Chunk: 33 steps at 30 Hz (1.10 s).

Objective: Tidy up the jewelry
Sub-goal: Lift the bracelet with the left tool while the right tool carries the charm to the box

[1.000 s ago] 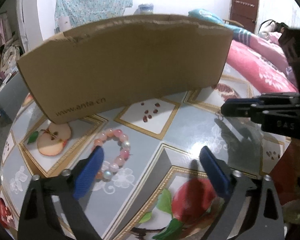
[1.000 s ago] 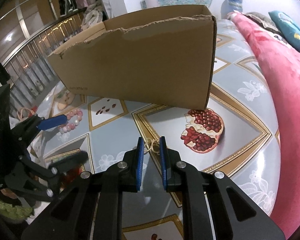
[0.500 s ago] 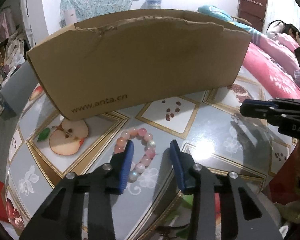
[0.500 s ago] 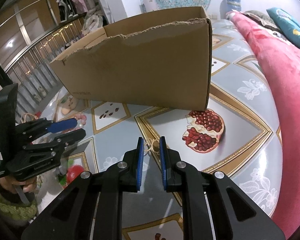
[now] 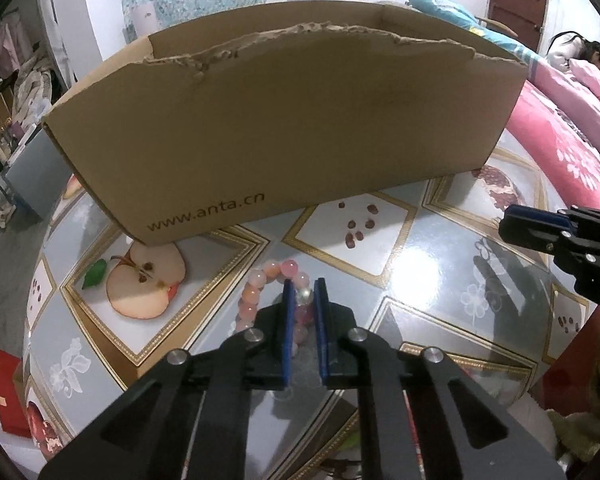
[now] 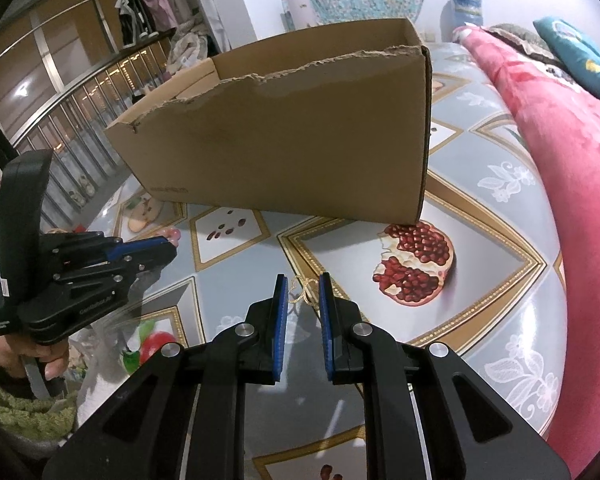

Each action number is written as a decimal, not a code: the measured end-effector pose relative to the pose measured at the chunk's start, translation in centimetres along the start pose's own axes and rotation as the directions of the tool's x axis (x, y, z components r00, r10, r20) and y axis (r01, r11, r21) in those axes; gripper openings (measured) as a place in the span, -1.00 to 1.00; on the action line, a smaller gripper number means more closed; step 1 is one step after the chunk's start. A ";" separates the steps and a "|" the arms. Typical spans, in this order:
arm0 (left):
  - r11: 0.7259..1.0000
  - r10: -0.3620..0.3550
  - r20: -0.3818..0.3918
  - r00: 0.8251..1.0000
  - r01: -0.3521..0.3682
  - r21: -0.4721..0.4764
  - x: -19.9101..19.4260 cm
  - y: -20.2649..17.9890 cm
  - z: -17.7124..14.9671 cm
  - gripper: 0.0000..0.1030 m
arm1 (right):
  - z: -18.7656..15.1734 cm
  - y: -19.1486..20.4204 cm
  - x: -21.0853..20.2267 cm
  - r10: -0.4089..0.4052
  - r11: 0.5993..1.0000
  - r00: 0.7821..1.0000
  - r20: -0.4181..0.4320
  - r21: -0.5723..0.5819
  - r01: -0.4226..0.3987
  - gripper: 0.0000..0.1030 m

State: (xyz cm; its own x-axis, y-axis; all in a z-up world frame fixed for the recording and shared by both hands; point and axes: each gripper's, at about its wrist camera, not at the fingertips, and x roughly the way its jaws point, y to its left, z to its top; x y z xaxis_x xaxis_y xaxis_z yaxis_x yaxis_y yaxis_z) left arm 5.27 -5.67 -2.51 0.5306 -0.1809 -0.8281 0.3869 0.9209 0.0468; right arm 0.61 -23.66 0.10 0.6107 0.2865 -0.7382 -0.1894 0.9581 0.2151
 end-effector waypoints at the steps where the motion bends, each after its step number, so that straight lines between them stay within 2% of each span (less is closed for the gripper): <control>1: 1.000 0.005 -0.002 1.000 -0.005 0.000 0.0 -0.2 0.1 -0.82 | 0.0 0.1 0.0 -0.002 1.000 1.000 0.001 -0.001 0.002 -0.74; 8: 1.000 0.023 -0.011 1.000 -0.023 0.008 0.0 -0.8 0.9 -0.82 | 0.2 0.4 -0.3 -0.007 1.000 1.000 0.010 -0.001 0.007 -0.74; 33: 0.999 0.035 -0.010 0.999 -0.035 0.019 0.1 -0.5 0.3 -0.82 | 0.4 0.2 -0.6 0.000 1.000 1.000 0.016 0.005 0.000 -0.74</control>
State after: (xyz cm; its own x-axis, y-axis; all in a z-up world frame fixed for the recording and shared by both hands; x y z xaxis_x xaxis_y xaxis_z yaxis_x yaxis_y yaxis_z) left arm 5.32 -6.21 -2.42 0.5362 -0.1448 -0.8316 0.3824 0.9200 0.0863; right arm 0.55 -23.63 0.83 0.6227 0.2867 -0.7280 -0.1853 0.9580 0.2188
